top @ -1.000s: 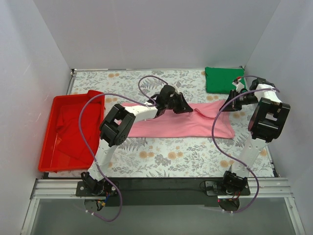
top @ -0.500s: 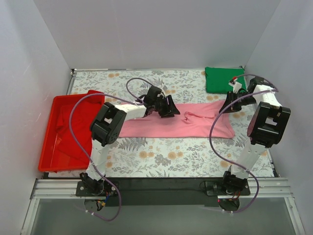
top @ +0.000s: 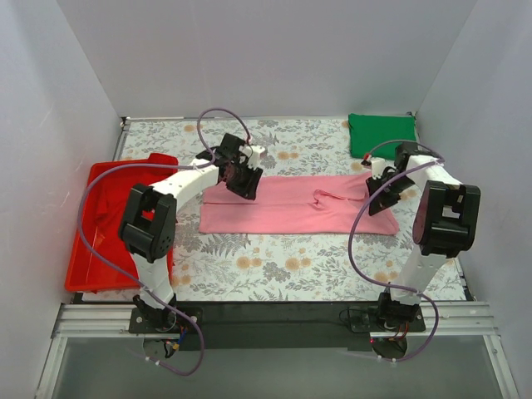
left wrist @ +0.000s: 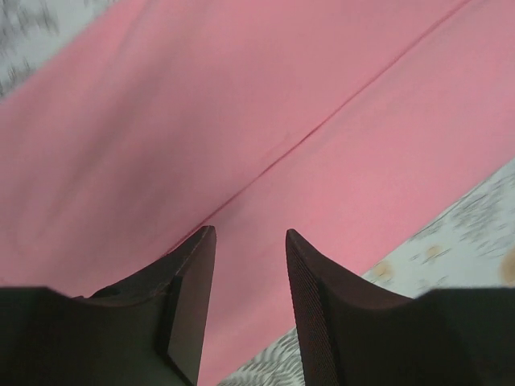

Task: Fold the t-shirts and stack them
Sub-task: Fold the tshirt

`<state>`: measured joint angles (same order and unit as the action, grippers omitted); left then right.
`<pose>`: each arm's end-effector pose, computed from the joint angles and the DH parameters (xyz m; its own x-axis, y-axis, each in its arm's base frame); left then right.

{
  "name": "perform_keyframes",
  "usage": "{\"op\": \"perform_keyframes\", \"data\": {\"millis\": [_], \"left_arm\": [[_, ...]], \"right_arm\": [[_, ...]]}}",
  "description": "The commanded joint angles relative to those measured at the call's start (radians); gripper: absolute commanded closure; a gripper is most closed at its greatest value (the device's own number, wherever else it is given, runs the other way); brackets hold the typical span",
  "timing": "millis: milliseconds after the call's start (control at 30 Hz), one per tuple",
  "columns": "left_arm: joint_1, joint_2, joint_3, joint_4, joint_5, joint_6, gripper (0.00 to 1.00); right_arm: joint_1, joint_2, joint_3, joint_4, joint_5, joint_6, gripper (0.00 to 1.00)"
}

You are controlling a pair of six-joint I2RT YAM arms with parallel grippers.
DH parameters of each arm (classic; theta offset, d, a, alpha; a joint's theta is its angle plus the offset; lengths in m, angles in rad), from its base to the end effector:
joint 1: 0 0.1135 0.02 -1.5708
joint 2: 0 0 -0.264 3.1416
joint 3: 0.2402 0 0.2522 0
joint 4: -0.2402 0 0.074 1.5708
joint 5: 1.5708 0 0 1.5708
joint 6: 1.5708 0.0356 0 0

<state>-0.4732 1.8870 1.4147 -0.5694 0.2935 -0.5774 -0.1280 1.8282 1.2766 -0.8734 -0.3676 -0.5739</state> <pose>0.3532 -0.1924 0.2131 -0.9529 -0.0991 -0.2866 0.0550 0.8729 -0.4848 0.3417 -0.0311 0.1854 -0.8606 -0.4000 -0.3150 -0.4762 0.8514 0.2197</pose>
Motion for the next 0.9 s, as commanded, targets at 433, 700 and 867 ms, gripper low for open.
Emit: {"op": "perform_keyframes", "data": {"millis": [433, 700, 867], "left_arm": [[0.019, -0.054, -0.316, -0.126, -0.212, 0.316, 0.66], [0.016, -0.172, -0.461, -0.234, -0.067, 0.375, 0.68], [-0.008, -0.275, -0.484, -0.345, 0.080, 0.409, 0.68]], "right_arm": [[0.065, 0.074, -0.007, 0.200, 0.265, -0.078, 0.85], [0.182, 0.245, 0.194, 0.243, 0.285, -0.040, 0.87], [0.205, 0.281, 0.334, 0.264, 0.274, -0.017, 0.87]]}}
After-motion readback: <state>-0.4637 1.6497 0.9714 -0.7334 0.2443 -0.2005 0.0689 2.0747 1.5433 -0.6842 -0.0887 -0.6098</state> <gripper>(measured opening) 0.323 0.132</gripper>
